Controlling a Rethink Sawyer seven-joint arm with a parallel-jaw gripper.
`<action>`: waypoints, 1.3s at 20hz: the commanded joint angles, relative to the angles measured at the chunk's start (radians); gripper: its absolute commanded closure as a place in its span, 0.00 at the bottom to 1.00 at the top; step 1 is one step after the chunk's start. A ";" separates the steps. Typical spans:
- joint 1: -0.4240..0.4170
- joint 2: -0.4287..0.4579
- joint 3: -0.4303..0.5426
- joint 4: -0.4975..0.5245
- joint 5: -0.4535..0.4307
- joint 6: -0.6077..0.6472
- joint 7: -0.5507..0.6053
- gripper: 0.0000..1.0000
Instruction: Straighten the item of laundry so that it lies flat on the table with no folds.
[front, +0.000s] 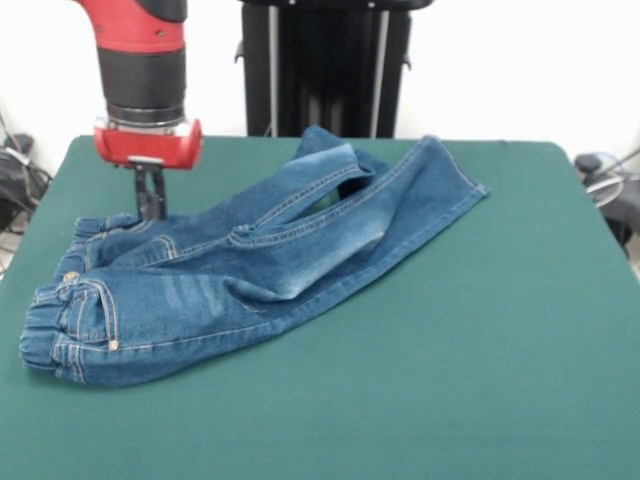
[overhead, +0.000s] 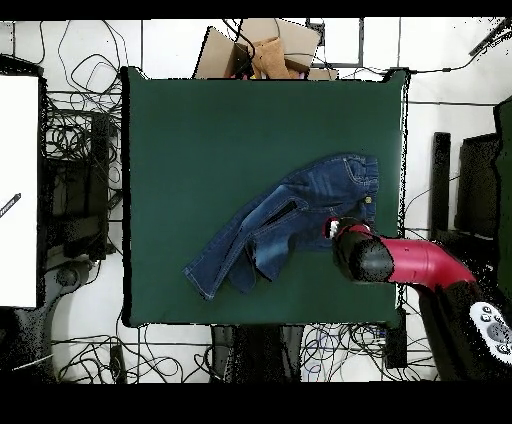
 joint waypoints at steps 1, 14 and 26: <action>0.053 -0.028 -0.049 0.092 0.036 0.004 0.148 1.00; 0.153 -0.016 -0.128 0.095 0.100 -0.057 0.211 1.00; 0.321 0.072 -0.308 0.146 0.176 -0.288 0.298 1.00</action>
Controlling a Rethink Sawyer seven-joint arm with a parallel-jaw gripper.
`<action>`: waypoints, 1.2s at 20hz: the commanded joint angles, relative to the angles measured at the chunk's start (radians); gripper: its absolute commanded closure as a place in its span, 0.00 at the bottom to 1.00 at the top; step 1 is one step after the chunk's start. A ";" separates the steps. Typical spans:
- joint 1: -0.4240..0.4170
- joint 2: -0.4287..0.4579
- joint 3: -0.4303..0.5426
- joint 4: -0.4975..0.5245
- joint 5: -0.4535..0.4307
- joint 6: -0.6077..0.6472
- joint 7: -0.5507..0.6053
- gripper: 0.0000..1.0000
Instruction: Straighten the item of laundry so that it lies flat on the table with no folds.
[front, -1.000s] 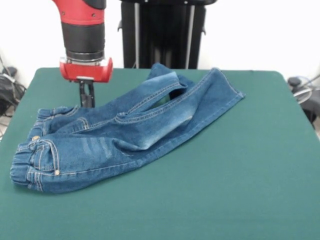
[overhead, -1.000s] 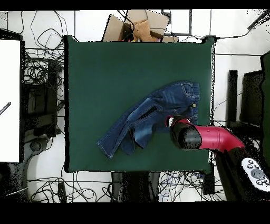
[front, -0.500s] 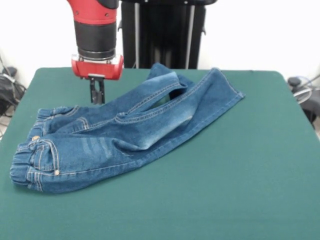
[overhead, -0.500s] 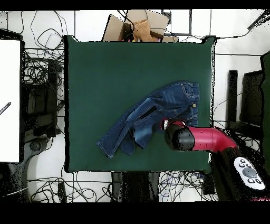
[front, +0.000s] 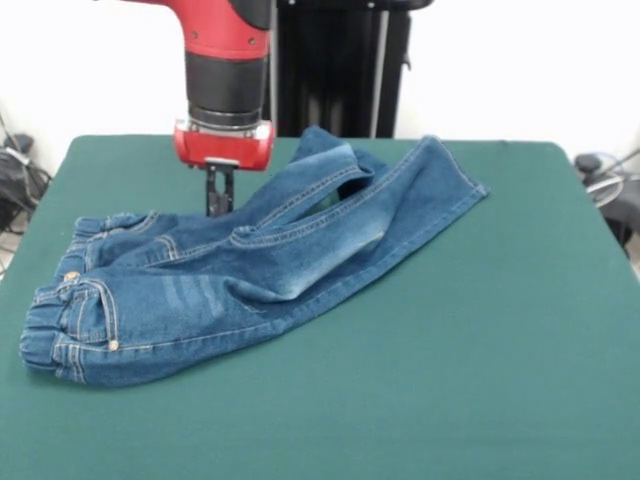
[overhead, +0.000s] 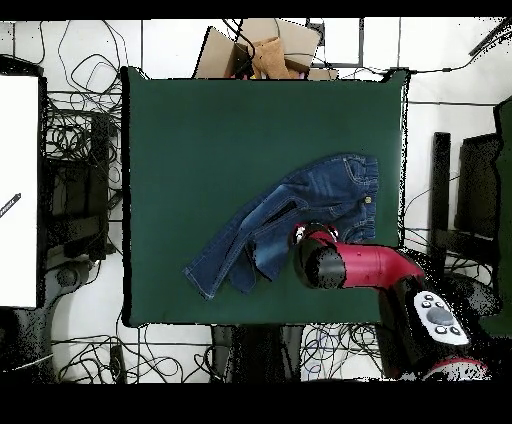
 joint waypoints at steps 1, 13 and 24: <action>0.068 0.046 -0.090 0.105 0.072 -0.108 0.292 1.00; 0.146 0.036 -0.152 0.231 0.190 -0.201 0.278 1.00; 0.238 0.058 -0.208 0.269 0.272 -0.273 0.265 1.00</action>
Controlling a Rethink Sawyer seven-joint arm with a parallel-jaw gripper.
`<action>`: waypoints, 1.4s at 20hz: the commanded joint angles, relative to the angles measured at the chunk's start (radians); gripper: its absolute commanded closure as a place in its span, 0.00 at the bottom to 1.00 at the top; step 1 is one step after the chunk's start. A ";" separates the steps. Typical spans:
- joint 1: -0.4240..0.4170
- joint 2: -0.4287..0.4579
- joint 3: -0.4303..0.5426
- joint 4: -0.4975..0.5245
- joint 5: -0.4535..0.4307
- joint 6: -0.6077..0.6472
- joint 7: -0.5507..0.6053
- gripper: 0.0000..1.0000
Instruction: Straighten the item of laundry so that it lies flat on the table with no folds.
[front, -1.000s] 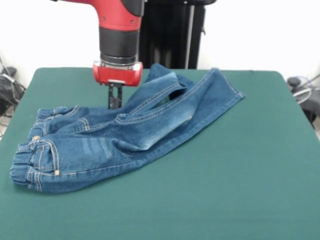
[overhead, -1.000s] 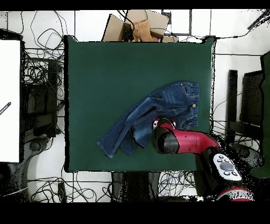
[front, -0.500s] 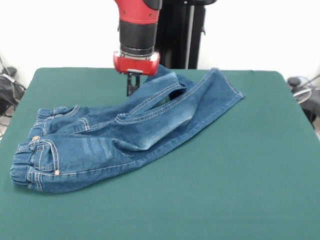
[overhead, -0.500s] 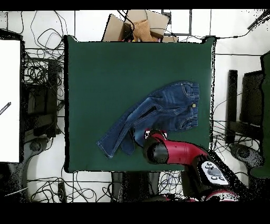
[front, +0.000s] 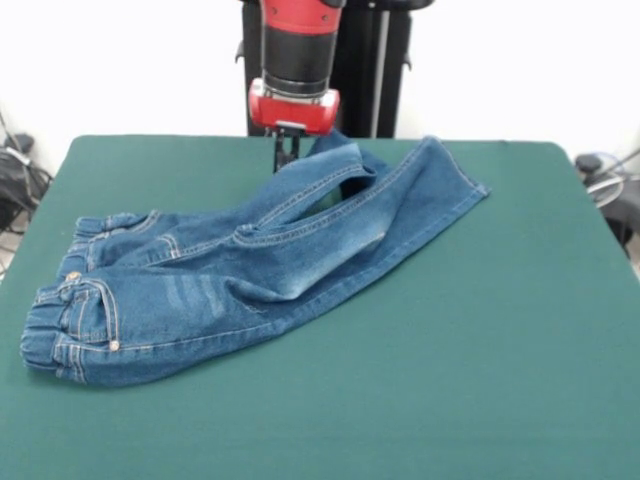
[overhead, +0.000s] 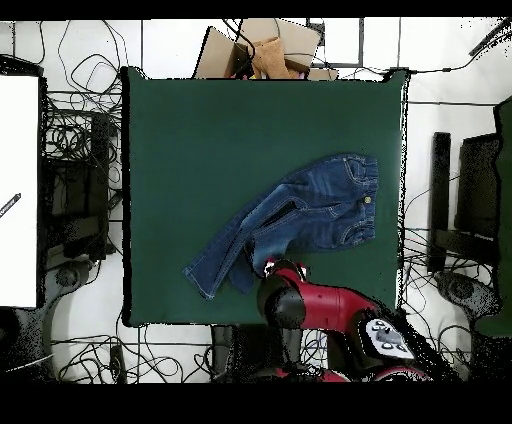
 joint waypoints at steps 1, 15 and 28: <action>0.066 0.043 -0.024 0.048 0.095 -0.077 0.266 1.00; 0.123 0.045 -0.027 0.085 0.199 -0.087 0.255 1.00; 0.159 0.075 -0.006 0.061 0.285 -0.101 0.247 1.00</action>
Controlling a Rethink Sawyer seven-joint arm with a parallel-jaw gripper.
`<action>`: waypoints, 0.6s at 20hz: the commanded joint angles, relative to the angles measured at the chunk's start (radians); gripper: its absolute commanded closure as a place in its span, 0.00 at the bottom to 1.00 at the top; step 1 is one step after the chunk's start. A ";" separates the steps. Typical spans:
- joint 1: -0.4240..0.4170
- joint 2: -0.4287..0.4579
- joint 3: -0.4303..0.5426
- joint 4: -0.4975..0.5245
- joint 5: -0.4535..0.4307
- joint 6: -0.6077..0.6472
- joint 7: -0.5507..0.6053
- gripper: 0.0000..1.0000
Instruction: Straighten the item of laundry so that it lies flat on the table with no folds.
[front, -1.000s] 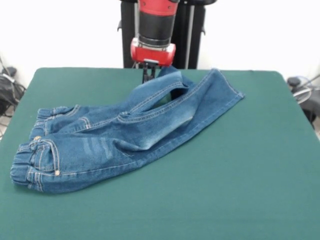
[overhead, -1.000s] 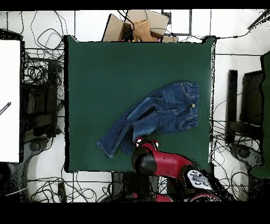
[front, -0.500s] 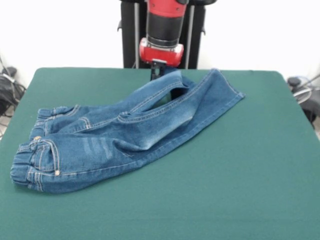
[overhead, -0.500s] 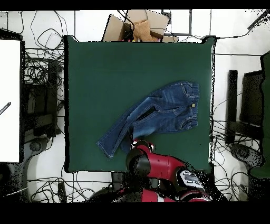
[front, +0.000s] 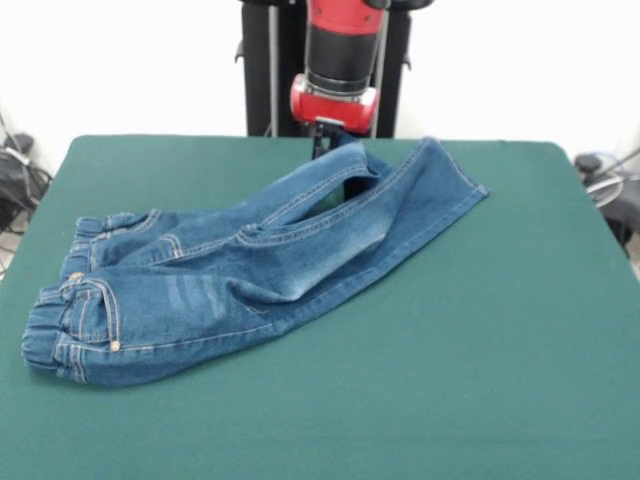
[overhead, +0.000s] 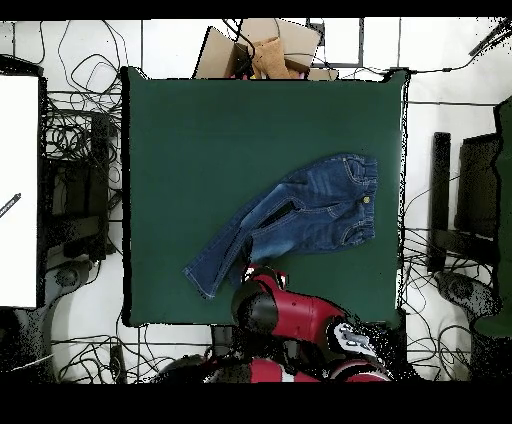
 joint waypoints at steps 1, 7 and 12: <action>0.043 0.045 0.031 -0.018 0.095 -0.033 0.248 1.00; 0.050 0.004 0.021 0.009 0.115 -0.009 0.238 1.00; 0.024 -0.127 0.032 0.074 0.110 0.082 0.217 1.00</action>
